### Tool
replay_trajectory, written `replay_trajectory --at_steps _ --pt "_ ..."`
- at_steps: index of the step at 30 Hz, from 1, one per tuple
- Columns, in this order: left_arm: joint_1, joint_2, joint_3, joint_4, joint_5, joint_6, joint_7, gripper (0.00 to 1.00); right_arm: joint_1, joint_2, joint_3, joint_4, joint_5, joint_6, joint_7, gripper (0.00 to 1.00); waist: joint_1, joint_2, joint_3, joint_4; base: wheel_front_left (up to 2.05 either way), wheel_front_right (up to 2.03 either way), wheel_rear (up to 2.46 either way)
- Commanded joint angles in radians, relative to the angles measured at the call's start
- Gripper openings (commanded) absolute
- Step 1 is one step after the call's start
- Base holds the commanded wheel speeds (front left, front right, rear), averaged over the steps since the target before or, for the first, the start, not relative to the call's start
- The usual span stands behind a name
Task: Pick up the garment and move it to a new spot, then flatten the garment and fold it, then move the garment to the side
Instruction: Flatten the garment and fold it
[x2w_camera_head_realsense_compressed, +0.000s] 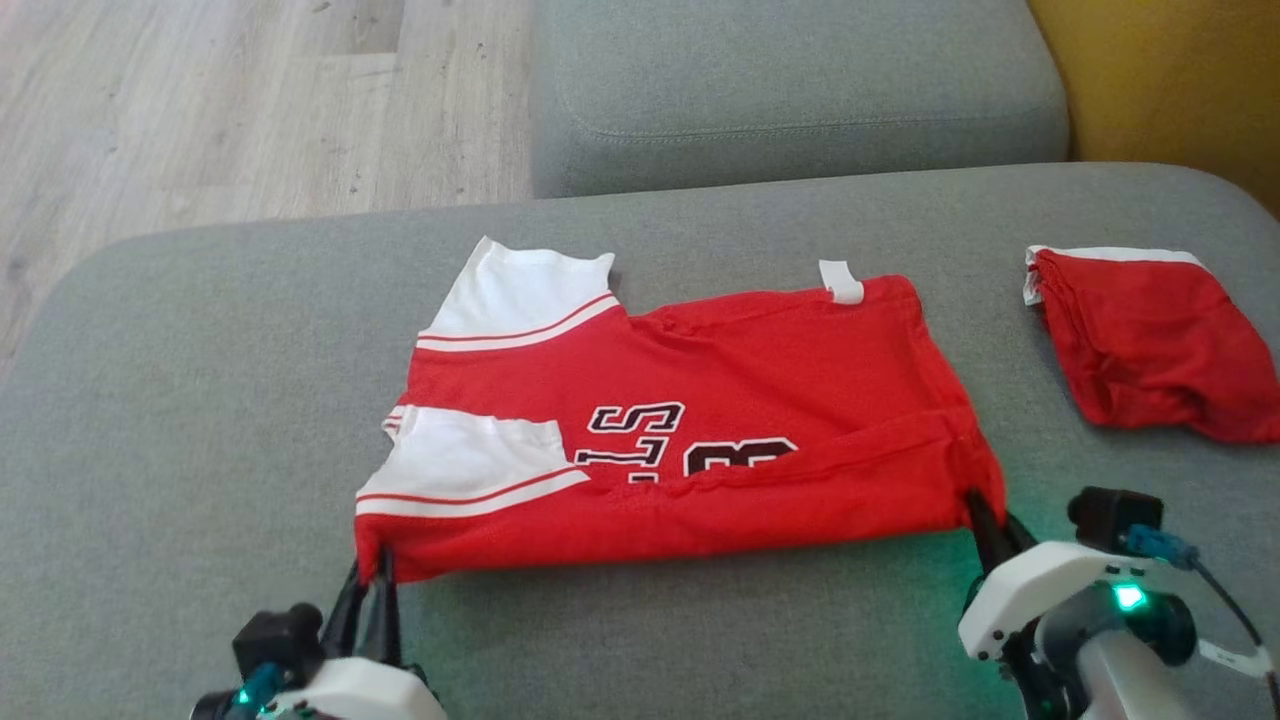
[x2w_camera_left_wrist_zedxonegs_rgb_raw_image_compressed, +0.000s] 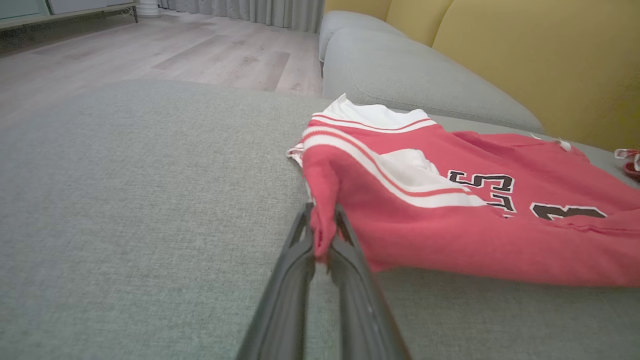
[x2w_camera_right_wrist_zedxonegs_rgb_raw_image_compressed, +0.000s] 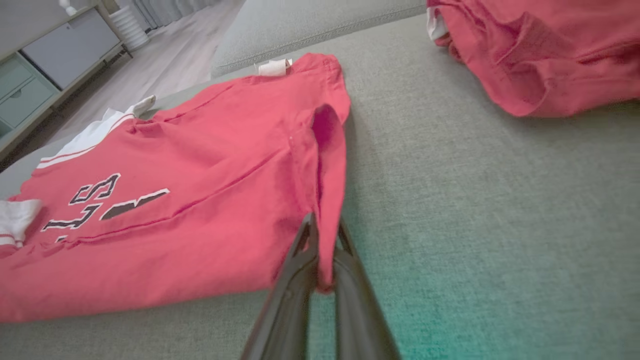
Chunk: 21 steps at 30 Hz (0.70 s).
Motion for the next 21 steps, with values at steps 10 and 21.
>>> replay_trajectory --at_steps 10,21 --pt "-0.085 0.026 0.042 -0.078 0.009 0.034 -0.030 1.00 -0.036 0.024 -0.092 -0.219 -0.062 -0.001 -0.056 1.00 0.0000 -0.0001 0.036 -0.029 0.00 0.00 0.00" --pt "-0.336 0.116 0.048 -0.127 0.024 -0.015 -0.001 1.00 -0.162 0.032 -0.093 -0.334 -0.104 -0.001 -0.043 1.00 0.0000 -0.0001 0.202 -0.074 0.00 0.00 0.00"
